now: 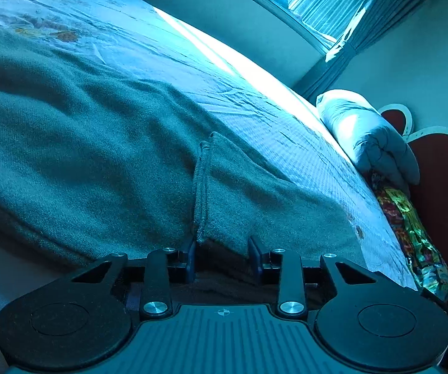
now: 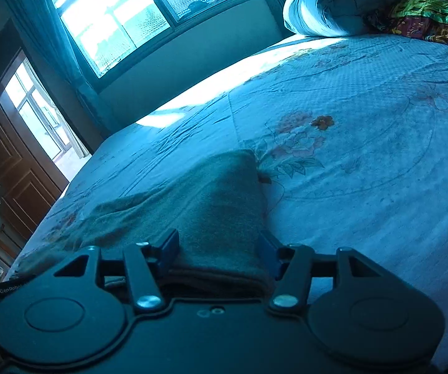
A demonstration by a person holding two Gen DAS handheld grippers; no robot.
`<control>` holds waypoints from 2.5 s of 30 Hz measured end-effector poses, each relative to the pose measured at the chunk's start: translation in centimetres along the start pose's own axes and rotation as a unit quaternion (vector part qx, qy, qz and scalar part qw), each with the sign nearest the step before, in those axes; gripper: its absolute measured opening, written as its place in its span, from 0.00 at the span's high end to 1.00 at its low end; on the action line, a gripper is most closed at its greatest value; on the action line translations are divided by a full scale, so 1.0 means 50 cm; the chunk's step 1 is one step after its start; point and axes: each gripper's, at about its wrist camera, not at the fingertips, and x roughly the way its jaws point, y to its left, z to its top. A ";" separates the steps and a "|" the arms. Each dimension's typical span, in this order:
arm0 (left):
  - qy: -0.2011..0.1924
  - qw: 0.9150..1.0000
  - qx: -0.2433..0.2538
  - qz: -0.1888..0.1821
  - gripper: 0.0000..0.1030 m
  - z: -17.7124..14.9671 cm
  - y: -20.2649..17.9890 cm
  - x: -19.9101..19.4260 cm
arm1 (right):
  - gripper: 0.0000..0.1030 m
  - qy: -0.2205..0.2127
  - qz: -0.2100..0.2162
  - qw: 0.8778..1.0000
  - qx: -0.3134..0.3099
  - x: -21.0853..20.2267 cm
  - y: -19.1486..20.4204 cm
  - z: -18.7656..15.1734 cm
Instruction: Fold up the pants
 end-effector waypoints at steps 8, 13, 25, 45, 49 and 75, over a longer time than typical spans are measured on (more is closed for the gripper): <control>-0.065 0.995 0.069 0.018 0.75 0.053 0.002 -0.080 | 0.43 -0.046 0.017 0.999 0.012 -0.031 -0.003 0.016; -0.016 0.998 0.050 0.024 0.73 0.037 0.063 -0.030 | 0.47 -0.015 0.004 1.000 0.013 -0.011 -0.007 0.003; -0.035 0.994 0.086 0.051 0.57 0.032 0.042 -0.067 | 0.54 0.024 -0.072 0.990 -0.122 0.012 0.058 -0.016; -0.031 0.976 0.148 0.154 0.29 0.064 0.035 -0.021 | 0.55 0.000 -0.043 0.977 -0.207 0.156 0.148 0.112; -0.033 0.975 0.156 0.155 0.24 0.071 0.029 -0.016 | 0.59 0.080 -0.073 0.972 -0.207 0.251 0.109 0.089; -0.088 0.973 0.042 0.210 0.08 0.131 0.306 -0.218 | 0.48 -0.014 0.013 0.981 -0.191 0.085 0.145 0.032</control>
